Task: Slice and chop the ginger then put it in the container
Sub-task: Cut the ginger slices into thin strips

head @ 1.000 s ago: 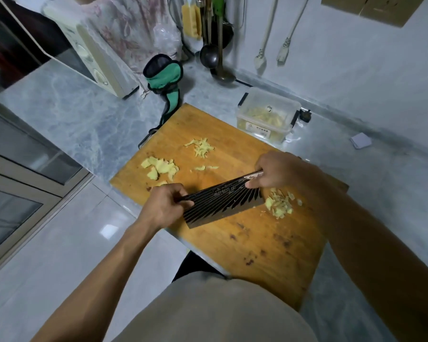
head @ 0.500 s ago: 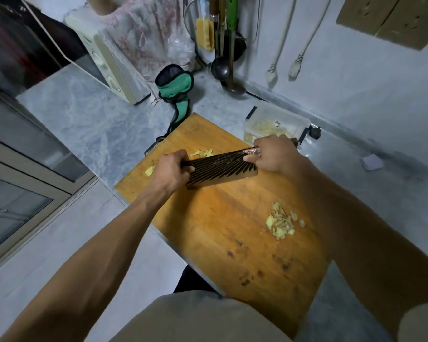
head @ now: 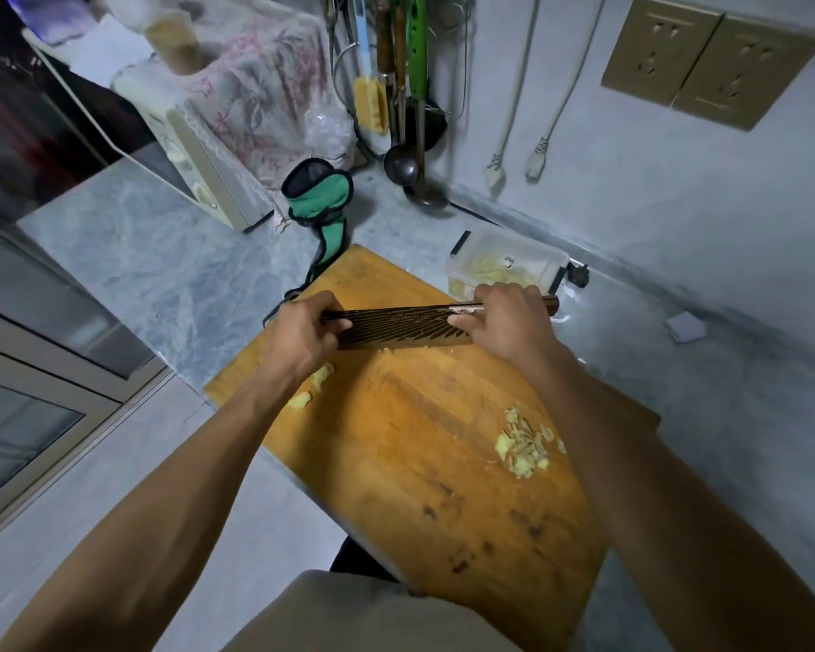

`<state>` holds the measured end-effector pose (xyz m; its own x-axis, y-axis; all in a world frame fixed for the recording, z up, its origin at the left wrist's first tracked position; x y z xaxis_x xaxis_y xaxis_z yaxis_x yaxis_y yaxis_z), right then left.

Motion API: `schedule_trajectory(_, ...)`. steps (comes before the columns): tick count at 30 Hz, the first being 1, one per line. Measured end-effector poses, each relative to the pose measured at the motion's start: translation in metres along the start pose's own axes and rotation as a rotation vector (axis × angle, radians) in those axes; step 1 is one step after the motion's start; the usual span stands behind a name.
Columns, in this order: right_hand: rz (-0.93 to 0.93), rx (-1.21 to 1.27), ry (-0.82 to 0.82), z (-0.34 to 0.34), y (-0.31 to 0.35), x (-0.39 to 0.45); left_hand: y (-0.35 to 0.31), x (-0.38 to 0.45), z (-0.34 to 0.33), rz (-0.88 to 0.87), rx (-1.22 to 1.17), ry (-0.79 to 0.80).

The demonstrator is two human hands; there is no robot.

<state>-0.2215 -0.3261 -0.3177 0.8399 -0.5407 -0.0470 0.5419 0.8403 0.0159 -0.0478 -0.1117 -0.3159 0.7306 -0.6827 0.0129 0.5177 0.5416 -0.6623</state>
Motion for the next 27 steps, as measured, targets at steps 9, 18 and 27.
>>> schedule_trajectory(9,-0.271,0.281,0.029,0.004,0.008,-0.07,0.034,-0.055,0.009,0.118,-0.184,-0.23)
schedule_trajectory(18,-0.311,0.276,0.06,-0.012,0.041,-0.108,0.092,-0.102,-0.013,0.197,-0.07,-0.116)
schedule_trajectory(27,-0.436,0.439,0.047,-0.01,0.072,-0.098,0.097,-0.097,-0.023,0.255,0.047,-0.054)
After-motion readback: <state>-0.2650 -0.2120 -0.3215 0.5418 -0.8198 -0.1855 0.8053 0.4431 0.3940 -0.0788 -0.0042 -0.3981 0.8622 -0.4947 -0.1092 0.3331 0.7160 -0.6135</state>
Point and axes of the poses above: each hand's wrist, its own x-axis towards the middle knuckle, its own z-axis out of the back of the hand, y = z × x, the point moved 3 cm from there along x, towards the middle knuckle, and after that the axes turned 8 degrees about -x, right-handed, at the moved point
